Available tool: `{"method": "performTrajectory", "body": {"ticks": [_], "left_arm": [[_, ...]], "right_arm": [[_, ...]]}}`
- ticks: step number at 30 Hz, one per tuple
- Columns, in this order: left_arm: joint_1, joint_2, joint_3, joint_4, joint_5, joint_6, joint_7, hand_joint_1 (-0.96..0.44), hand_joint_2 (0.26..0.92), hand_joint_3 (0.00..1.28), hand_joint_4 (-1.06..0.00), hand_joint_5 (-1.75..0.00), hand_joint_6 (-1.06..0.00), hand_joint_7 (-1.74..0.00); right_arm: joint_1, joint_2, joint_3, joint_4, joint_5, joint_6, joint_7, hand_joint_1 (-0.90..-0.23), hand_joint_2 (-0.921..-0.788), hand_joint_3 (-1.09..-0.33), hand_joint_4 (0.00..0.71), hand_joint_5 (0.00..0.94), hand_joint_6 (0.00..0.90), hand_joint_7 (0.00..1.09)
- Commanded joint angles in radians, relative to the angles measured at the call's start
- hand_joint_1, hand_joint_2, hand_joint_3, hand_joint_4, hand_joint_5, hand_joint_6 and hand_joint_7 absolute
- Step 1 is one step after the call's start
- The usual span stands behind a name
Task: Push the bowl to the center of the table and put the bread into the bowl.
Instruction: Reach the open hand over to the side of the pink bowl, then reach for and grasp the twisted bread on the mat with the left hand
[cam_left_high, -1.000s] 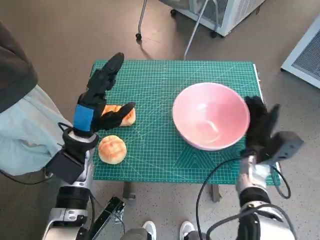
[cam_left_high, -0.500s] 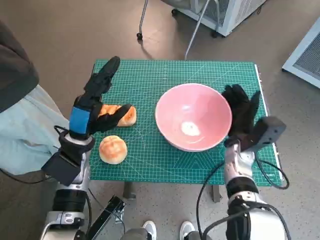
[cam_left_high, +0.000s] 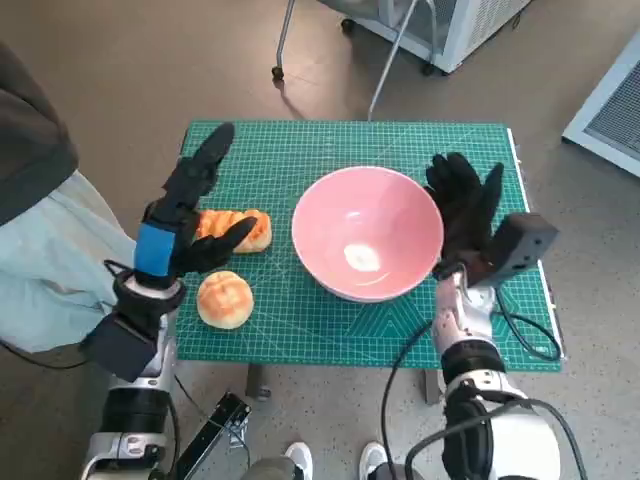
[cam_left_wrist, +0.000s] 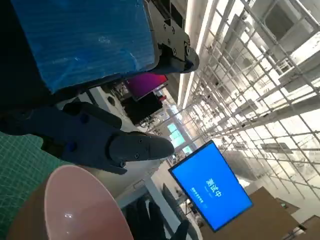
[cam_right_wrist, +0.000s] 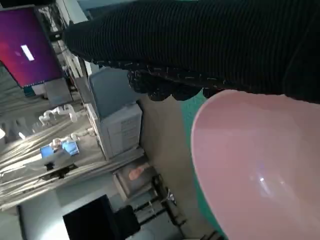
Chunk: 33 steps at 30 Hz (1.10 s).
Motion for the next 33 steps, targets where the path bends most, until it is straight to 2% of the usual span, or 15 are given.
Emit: {"method": "performTrajectory", "body": {"ticks": [1,5,9,11,13,15,17,21,24,29,33], "left_arm": [[0.021,0.027,0.023,-0.007,-0.009,0.001,-0.002,-0.43,0.921,0.29,-0.28,0.00,-0.35,-0.08],[0.024,0.053,0.039,0.007,0.024,-0.008,0.015,-0.44,0.921,0.29,-0.28,0.00,-0.35,-0.07],[0.013,0.121,0.056,0.031,0.146,0.002,0.074,-0.44,0.921,0.30,-0.26,0.00,-0.33,-0.05],[0.006,0.165,0.059,0.033,0.238,0.023,0.121,-0.45,0.921,0.31,-0.24,0.00,-0.32,-0.04],[-0.005,0.216,0.055,0.031,0.329,0.068,0.157,-0.46,0.921,0.31,-0.22,0.00,-0.31,-0.04],[-0.017,0.255,0.043,0.033,0.381,0.107,0.170,-0.47,0.921,0.30,-0.20,0.00,-0.30,-0.03],[-0.033,0.282,0.029,0.037,0.407,0.139,0.165,-0.47,0.921,0.27,-0.19,0.00,-0.30,-0.03],[-0.073,0.320,-0.010,0.046,0.440,0.222,0.133,-0.48,0.921,0.19,-0.17,0.00,-0.29,-0.02],[-0.105,0.337,-0.047,0.051,0.470,0.277,0.115,-0.48,0.921,0.15,-0.15,0.00,-0.29,-0.01],[-0.168,0.354,-0.112,0.079,0.518,0.337,0.092,-0.45,0.917,0.06,-0.14,0.00,-0.28,-0.01],[-0.216,0.362,-0.163,0.109,0.558,0.368,0.078,-0.42,0.903,0.03,-0.13,0.00,-0.28,-0.01]], "right_arm": [[-0.001,-0.013,0.010,0.007,-0.023,0.000,-0.013,-0.514,-0.921,-0.859,0.204,0.015,0.097,0.56],[-0.012,-0.032,0.038,-0.005,-0.060,-0.043,-0.036,-0.510,-0.921,-0.865,0.209,0.016,0.097,0.56],[-0.025,-0.059,0.082,-0.028,-0.114,-0.110,-0.062,-0.530,-0.921,-0.864,0.211,0.015,0.095,0.57],[-0.029,-0.069,0.098,-0.042,-0.130,-0.148,-0.062,-0.542,-0.921,-0.859,0.215,0.016,0.095,0.57],[-0.034,-0.080,0.126,-0.063,-0.158,-0.199,-0.065,-0.557,-0.921,-0.854,0.219,0.017,0.092,0.58],[-0.034,-0.089,0.143,-0.086,-0.165,-0.247,-0.040,-0.573,-0.921,-0.850,0.221,0.017,0.083,0.58],[-0.032,-0.094,0.148,-0.111,-0.150,-0.288,0.012,-0.587,-0.921,-0.846,0.226,0.016,0.067,0.60],[-0.016,-0.093,0.169,-0.194,-0.104,-0.383,0.161,-0.616,-0.921,-0.841,0.234,0.012,0.027,0.67],[0.000,-0.088,0.189,-0.264,-0.052,-0.422,0.282,-0.635,-0.921,-0.839,0.237,0.010,0.008,0.71],[0.037,-0.085,0.231,-0.397,0.025,-0.438,0.439,-0.662,-0.921,-0.821,0.247,0.013,0.004,0.76],[0.074,-0.079,0.260,-0.496,0.060,-0.421,0.495,-0.674,-0.921,-0.798,0.246,0.012,0.000,0.81]]}}
